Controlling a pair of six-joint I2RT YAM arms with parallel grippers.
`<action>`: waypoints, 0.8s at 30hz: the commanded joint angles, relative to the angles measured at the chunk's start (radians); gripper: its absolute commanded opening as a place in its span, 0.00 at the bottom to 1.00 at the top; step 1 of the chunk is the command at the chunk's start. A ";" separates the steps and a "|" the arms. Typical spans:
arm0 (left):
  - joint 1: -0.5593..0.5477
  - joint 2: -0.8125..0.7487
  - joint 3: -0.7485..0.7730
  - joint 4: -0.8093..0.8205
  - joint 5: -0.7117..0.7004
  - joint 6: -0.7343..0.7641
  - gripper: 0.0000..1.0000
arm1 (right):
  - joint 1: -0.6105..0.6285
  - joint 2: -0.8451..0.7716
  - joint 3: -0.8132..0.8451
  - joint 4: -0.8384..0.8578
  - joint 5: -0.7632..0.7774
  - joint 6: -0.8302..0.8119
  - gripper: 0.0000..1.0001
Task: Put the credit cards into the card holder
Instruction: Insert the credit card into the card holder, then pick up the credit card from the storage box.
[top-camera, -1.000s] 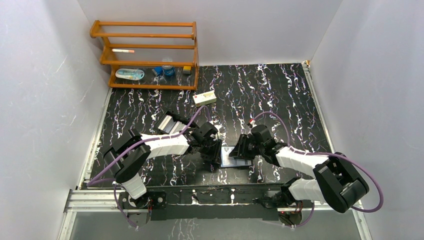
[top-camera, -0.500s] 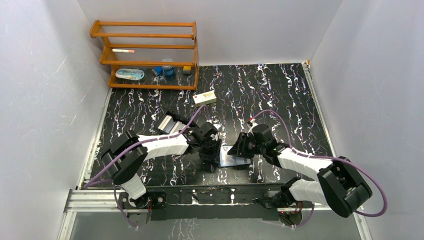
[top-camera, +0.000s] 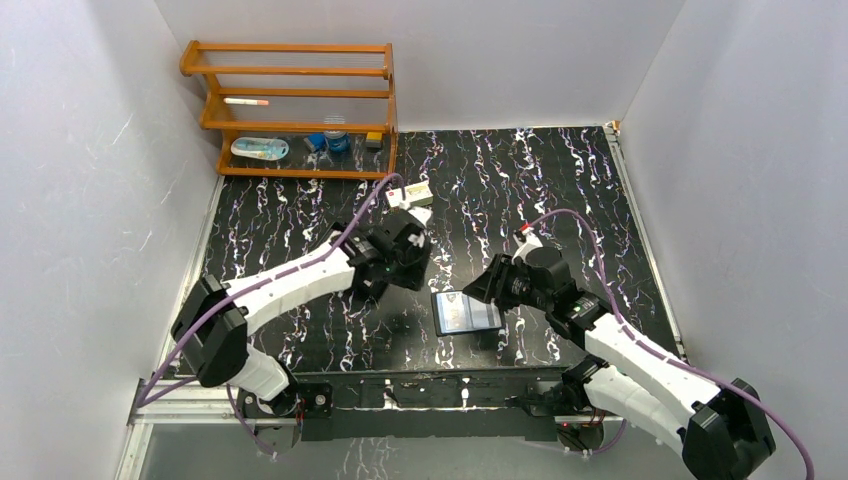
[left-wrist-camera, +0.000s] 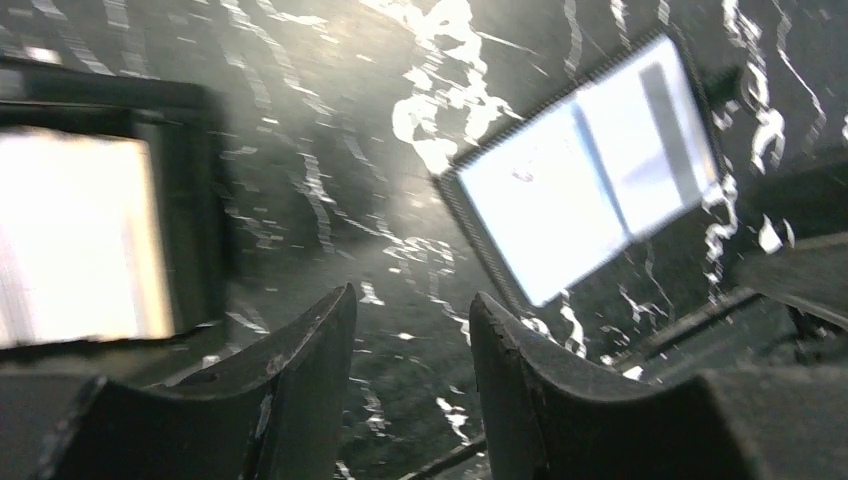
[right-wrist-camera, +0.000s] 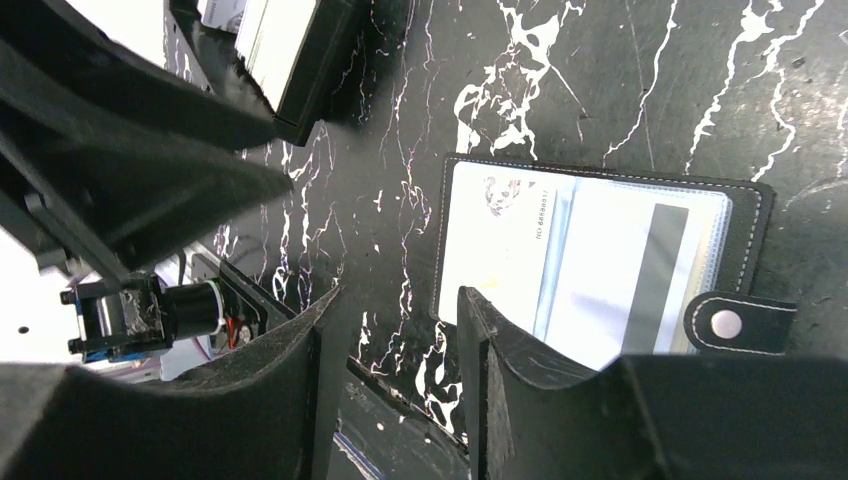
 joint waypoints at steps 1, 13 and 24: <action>0.127 -0.052 0.056 -0.144 -0.049 0.128 0.45 | 0.002 -0.042 0.054 -0.044 0.043 -0.010 0.51; 0.474 -0.021 0.090 -0.184 0.087 0.317 0.51 | 0.003 -0.044 0.079 -0.048 0.028 -0.022 0.52; 0.574 0.127 0.150 -0.156 0.228 0.395 0.54 | 0.003 -0.074 0.058 -0.053 0.031 -0.012 0.52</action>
